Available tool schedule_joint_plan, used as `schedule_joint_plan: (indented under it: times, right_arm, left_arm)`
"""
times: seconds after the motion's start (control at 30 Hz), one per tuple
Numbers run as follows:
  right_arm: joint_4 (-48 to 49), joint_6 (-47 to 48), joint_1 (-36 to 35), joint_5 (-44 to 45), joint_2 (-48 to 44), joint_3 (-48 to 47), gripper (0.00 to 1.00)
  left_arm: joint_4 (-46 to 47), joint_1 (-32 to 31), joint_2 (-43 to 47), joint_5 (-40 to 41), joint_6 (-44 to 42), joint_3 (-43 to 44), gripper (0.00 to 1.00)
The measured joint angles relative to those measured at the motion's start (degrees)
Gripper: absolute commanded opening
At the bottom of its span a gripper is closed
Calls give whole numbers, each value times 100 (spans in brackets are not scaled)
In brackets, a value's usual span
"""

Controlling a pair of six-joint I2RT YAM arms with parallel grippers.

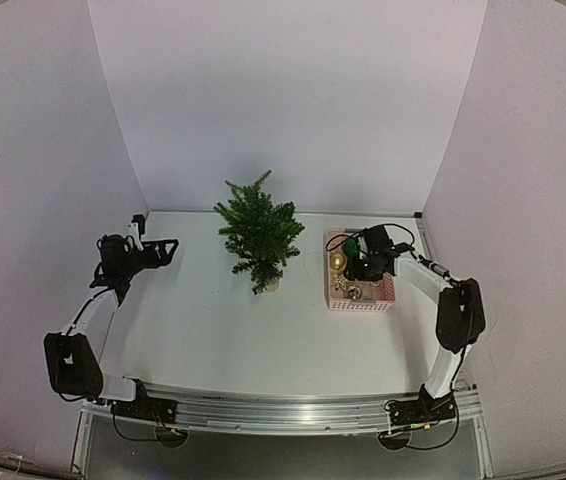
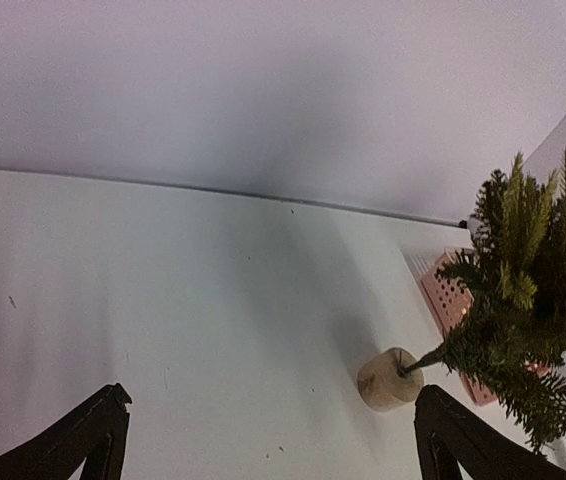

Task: Decorate the small christmas tree

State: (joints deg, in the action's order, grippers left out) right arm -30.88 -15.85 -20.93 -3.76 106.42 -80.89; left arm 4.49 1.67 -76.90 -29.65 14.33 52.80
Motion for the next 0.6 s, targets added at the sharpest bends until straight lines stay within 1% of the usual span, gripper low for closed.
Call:
schedule_joint_plan:
  times: [0.1,0.27,0.47,0.57,0.6]
  right_arm:
    - [-17,31,0,83,389,-252,51]
    - [-38,188,0,196,884,-647,48]
    - [-55,437,0,236,1215,-882,43]
    - [-51,541,0,224,1384,-1026,33]
    - [-48,565,0,224,1440,-1070,26]
  left_arm:
    - [-18,-63,-13,-196,-80,-153,100]
    - [7,-87,-66,-321,-172,-144,100]
    - [-2,-87,-246,-317,-374,-26,100]
    - [-15,-87,-294,-317,-410,51,100]
    - [-19,-87,-305,-317,-415,70,100]
